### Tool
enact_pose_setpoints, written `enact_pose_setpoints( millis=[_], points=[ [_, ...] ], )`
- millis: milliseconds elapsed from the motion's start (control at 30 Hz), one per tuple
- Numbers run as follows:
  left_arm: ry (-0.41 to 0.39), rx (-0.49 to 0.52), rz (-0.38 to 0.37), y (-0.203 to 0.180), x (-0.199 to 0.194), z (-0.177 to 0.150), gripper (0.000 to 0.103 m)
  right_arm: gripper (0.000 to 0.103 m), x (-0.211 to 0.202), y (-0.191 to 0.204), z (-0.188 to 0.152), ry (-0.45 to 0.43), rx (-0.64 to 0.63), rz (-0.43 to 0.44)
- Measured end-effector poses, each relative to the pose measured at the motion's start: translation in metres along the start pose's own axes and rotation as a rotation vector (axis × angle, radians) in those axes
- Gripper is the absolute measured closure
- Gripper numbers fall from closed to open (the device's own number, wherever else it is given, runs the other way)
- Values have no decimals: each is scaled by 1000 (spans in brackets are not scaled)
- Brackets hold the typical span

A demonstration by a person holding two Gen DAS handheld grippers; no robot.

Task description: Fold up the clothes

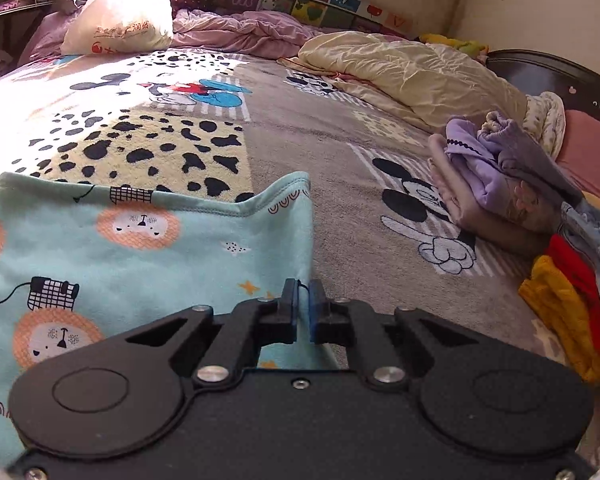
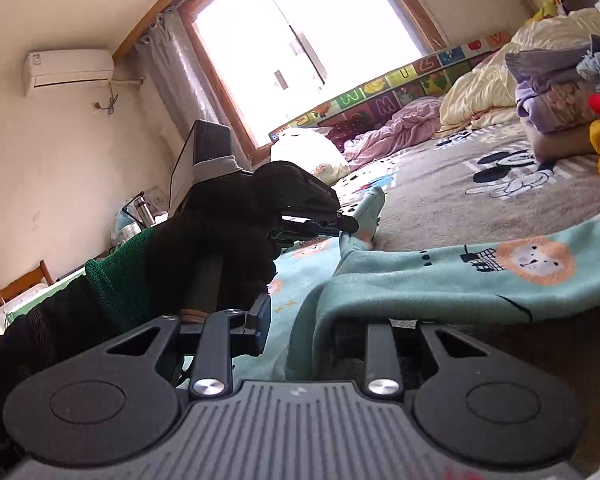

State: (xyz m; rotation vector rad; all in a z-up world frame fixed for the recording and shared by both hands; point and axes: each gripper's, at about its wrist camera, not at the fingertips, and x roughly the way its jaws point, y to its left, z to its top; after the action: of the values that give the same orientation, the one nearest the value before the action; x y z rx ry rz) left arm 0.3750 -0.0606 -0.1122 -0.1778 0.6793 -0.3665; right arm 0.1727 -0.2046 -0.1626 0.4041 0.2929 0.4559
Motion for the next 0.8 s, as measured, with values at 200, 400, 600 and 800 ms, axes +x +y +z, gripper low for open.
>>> enact_pose_setpoints(
  millis=[200,400,600,800],
  points=[
    [-30,-158,-74,46,-12,1,99,71,17,42,-8,50,-225,58],
    [8,-197,-69,70,-3,1,99,71,32,70,-14,132,-398,80],
    [25,-250,-35,86,-4,-5,99,71,34,87,-19,199,-470,96],
    [16,-194,-26,81,-4,-4,99,67,31,88,-23,242,-462,100]
  ],
)
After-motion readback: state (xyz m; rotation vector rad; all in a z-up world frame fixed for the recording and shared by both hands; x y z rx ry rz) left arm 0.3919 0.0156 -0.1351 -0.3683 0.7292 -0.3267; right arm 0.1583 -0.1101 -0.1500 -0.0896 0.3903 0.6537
